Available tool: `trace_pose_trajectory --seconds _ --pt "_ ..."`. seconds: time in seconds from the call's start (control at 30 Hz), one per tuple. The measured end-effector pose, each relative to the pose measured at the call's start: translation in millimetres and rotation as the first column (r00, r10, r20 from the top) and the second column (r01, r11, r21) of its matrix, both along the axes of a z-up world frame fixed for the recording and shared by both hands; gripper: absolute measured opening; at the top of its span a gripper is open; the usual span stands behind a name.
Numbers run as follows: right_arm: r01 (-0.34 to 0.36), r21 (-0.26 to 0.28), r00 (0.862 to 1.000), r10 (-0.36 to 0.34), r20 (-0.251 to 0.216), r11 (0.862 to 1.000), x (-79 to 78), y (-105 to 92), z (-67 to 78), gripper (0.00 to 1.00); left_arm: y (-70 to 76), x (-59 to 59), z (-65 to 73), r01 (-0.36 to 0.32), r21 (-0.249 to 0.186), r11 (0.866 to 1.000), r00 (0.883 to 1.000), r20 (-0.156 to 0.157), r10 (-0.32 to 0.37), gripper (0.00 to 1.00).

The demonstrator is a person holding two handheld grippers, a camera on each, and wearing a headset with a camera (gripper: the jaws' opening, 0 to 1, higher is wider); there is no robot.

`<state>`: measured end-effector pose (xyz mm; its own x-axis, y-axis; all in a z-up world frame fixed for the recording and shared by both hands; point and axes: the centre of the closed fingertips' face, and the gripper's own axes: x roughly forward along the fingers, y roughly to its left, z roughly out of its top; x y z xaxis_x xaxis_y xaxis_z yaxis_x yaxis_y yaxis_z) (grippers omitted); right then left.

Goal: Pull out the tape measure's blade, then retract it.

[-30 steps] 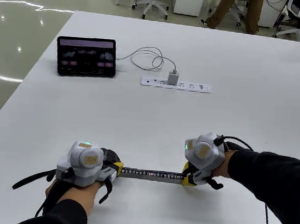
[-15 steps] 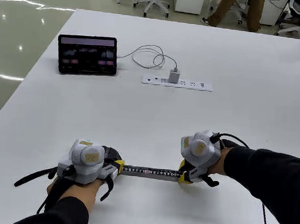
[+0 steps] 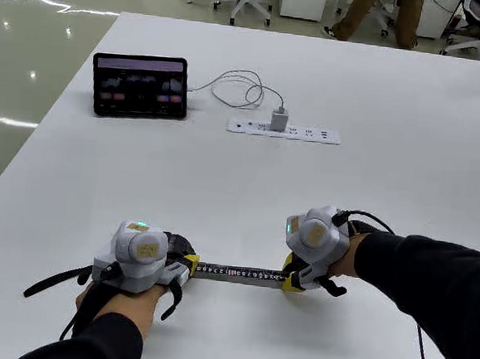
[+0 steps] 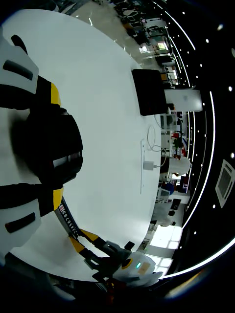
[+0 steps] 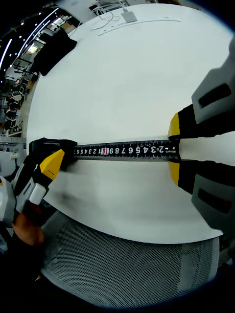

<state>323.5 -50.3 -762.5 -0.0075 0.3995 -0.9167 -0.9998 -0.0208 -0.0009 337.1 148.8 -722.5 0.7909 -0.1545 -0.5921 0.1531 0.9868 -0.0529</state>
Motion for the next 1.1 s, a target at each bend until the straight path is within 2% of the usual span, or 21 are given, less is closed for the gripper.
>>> trace_pose_trajectory --seconds 0.5,1.1 --pt "0.007 0.033 1.000 -0.007 -0.001 0.999 2.1 9.9 0.9 0.12 0.2 -0.1 0.2 -0.002 -0.004 1.000 1.000 -0.001 0.002 0.56" --pt "-0.004 0.040 1.000 0.004 0.000 0.999 3.7 21.1 0.1 0.12 -0.2 -0.4 0.8 -0.003 -0.010 1.000 1.000 0.001 0.003 0.57"
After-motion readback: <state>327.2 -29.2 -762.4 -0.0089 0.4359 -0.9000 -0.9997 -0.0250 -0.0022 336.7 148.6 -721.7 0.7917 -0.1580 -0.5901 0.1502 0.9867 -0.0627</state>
